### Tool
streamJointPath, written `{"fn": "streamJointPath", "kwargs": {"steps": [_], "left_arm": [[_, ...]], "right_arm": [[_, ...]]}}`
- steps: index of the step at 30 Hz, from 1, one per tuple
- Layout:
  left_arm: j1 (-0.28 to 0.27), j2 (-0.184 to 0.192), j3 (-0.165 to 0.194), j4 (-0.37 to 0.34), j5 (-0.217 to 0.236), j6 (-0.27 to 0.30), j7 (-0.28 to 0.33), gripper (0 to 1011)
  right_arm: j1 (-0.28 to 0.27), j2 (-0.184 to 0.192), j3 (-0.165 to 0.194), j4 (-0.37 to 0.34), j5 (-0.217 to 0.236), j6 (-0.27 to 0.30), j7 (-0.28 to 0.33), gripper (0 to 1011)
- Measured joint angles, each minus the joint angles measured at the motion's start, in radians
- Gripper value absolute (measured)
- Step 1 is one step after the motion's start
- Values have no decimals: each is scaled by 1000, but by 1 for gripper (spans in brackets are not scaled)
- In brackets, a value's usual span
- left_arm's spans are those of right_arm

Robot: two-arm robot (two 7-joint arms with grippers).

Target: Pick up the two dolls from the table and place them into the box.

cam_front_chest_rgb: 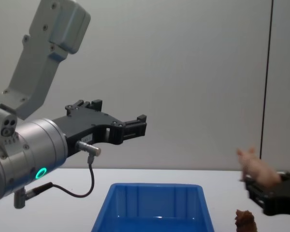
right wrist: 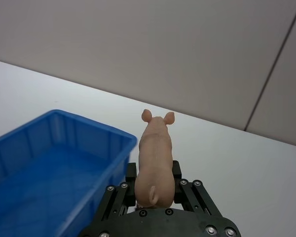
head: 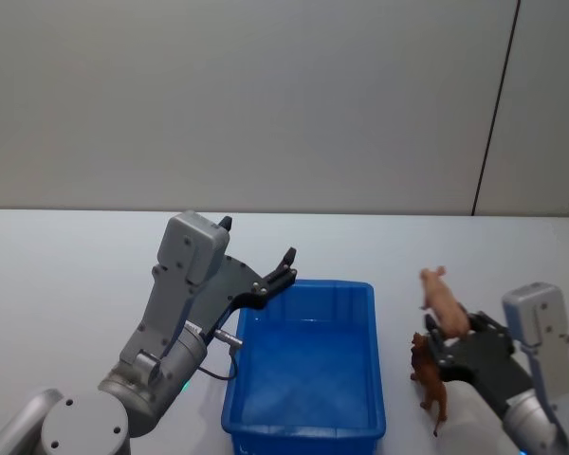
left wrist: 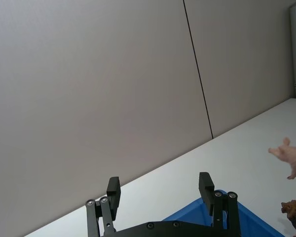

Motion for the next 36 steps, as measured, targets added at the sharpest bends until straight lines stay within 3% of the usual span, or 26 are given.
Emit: {"fn": "streamJointPath", "kwargs": {"steps": [8, 21, 28, 31, 36], "left_arm": [[0, 0, 0, 0, 0, 0, 0, 1001], [0, 0, 0, 0, 0, 0, 0, 1001], [0, 0, 0, 0, 0, 0, 0, 1001], [0, 0, 0, 0, 0, 0, 0, 1001], [0, 0, 0, 0, 0, 0, 0, 1001]], "right_arm": [[37, -28, -22, 25, -9, 0, 89, 380], [138, -118, -82, 139, -40, 38, 232, 396], [182, -154, -104, 197, -57, 54, 265, 596], [192, -162, -109, 208, -61, 58, 266, 740], [197, -168, -112, 213, -66, 62, 254, 870]]}}
